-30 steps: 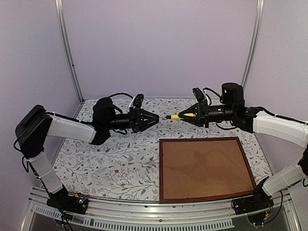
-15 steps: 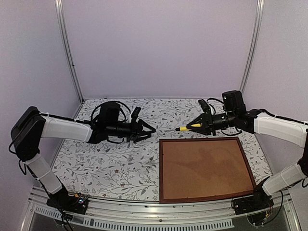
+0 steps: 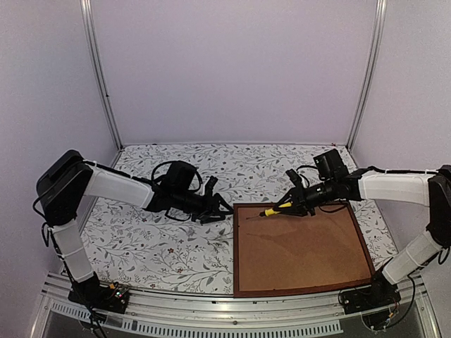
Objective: Take the photo out of the frame
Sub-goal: Pass from the left arm to the right, then hold the photo frame at the center of the board.
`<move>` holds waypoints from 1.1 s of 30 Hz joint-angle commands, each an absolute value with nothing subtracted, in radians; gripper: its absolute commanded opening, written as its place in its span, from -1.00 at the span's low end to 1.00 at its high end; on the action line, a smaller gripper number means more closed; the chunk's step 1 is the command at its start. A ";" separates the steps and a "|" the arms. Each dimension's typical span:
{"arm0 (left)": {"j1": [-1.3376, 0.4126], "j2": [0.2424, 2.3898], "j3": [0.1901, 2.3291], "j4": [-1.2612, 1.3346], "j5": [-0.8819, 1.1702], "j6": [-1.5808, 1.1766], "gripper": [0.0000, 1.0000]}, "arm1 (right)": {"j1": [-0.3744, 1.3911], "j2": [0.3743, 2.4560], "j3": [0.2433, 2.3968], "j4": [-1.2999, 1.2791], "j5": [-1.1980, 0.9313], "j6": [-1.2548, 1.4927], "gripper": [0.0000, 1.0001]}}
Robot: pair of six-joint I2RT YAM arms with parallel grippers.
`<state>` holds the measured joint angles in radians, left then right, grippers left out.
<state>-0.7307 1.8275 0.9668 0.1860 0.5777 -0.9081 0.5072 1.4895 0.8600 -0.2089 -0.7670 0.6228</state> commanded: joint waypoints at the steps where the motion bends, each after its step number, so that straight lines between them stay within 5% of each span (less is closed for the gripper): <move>1: -0.758 1.881 1.005 0.143 0.558 -0.900 0.00 | 0.503 1.525 0.836 -0.178 -0.744 0.601 -1.00; 21: -0.785 1.992 1.053 0.106 0.529 -0.892 -0.06 | 0.507 1.681 0.818 -0.040 -0.735 0.626 -1.00; 33: -0.792 2.036 1.072 0.112 0.533 -0.891 -0.41 | 0.532 1.729 0.834 -0.009 -0.736 0.653 -1.00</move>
